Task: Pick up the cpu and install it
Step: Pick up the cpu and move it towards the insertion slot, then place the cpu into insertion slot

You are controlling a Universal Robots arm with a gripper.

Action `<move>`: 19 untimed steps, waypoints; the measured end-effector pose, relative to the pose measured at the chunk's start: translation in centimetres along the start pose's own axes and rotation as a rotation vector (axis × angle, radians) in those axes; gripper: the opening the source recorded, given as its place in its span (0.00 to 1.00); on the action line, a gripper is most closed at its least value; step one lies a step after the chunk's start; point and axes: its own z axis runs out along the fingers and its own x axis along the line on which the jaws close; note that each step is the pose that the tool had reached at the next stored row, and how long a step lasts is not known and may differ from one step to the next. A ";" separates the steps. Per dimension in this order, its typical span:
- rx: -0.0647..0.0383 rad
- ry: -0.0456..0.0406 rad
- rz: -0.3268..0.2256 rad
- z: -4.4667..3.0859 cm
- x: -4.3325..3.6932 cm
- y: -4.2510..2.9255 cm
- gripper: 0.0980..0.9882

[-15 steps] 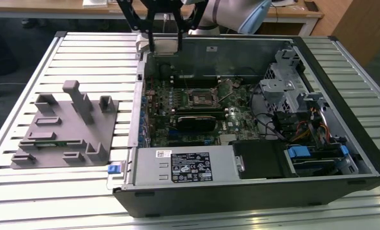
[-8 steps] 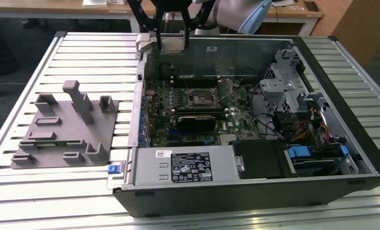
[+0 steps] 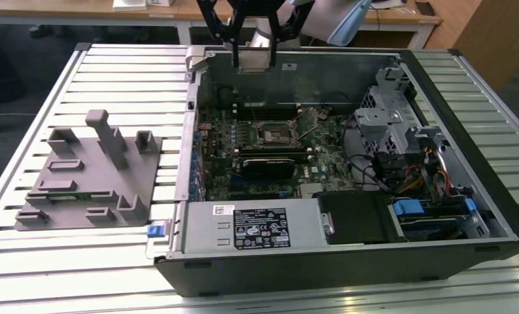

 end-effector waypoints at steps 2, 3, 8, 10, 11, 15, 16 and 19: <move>0.000 -0.0001 0.000 0.05 -0.58 0.05 0.50; 0.000 -0.0002 0.000 0.07 -0.88 0.08 0.50; 0.000 -0.0004 0.000 0.16 -2.26 0.16 0.50; 0.000 -0.0004 0.000 0.16 -2.50 0.15 0.50; 0.000 -0.0005 0.001 0.16 -2.58 0.15 0.50; 0.002 -0.0004 0.002 0.16 -2.80 0.15 0.50; 0.003 -0.0004 0.005 0.16 -2.80 0.15 0.50; 0.003 -0.0016 0.040 0.20 -2.81 0.17 0.50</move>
